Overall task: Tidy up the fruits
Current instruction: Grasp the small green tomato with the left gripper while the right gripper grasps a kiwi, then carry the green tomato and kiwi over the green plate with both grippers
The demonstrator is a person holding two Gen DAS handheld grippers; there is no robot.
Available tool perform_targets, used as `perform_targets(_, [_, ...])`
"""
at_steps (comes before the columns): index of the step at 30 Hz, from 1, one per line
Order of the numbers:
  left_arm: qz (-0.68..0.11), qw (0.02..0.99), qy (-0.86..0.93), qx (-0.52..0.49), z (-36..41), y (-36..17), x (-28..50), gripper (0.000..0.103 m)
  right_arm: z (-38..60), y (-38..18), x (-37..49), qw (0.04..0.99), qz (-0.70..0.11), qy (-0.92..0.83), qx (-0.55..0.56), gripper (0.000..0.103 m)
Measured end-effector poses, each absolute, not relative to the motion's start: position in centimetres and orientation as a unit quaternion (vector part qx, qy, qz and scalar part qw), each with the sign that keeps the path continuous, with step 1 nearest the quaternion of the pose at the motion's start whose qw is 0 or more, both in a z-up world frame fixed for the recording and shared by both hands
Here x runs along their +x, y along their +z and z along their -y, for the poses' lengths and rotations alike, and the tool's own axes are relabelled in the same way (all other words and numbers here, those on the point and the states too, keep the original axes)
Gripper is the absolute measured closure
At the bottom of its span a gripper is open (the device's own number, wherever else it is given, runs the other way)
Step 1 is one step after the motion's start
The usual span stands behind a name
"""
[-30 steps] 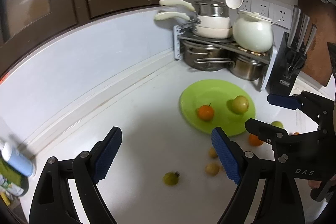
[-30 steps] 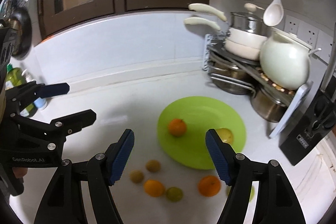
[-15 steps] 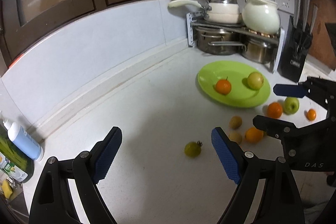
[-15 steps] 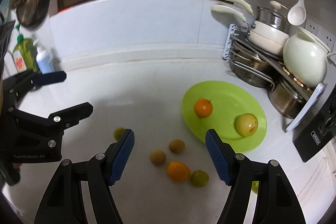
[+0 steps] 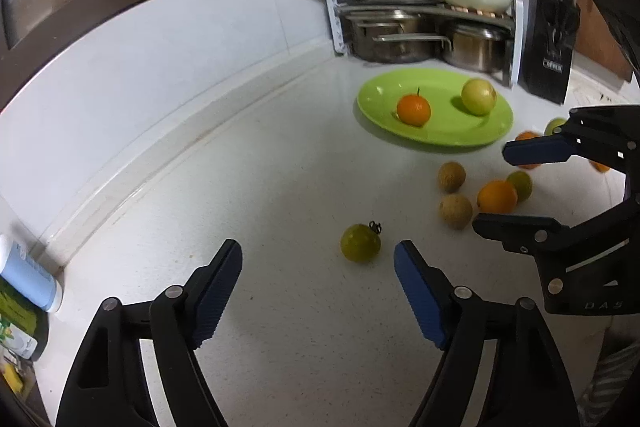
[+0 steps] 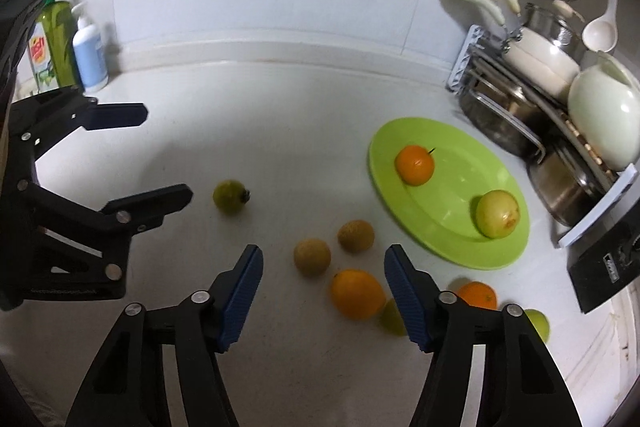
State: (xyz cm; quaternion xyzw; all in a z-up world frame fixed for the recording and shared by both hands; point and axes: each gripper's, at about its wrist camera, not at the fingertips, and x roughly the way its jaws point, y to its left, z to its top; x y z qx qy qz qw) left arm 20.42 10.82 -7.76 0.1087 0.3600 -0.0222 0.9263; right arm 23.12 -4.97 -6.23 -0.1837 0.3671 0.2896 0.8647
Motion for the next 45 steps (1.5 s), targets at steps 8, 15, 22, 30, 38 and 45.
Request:
perform_targets(8, [-0.383, 0.917, -0.038, 0.103, -10.6, -9.6, 22.0, 0.038, 4.0, -7.9, 24.4, 0.848, -0.389, 0.305, -0.19, 0.053])
perform_targets(15, [-0.395, 0.911, -0.055, 0.103, -9.9, -10.6, 23.0, 0.049, 3.4, -8.6, 24.9, 0.843, -0.391, 0.307, -0.207, 0.061])
perform_targets(22, [-0.408, 0.904, -0.063, 0.107, -9.3, -11.4, 23.9, 0.059, 3.2, -9.0, 25.3, 0.839, -0.393, 0.311, -0.215, 0.067])
perform_targets(30, [-0.417, 0.902, -0.065, 0.093, -9.4, -11.8, 24.6, 0.07, 2.5, -9.5, 25.4, 0.833, -0.394, 0.315, -0.229, 0.074])
perform_targets(38, [-0.419, 0.902, -0.064, 0.082, -9.4, -11.7, 24.5, 0.074, 2.6, -9.3, 25.5, 0.836, -0.391, 0.314, -0.223, 0.075])
perform_targets(45, [-0.41, 0.908, -0.053, 0.069, -9.8, -10.5, 24.0, 0.074, 3.0, -8.5, 25.5, 0.841, -0.388, 0.316, -0.204, 0.075])
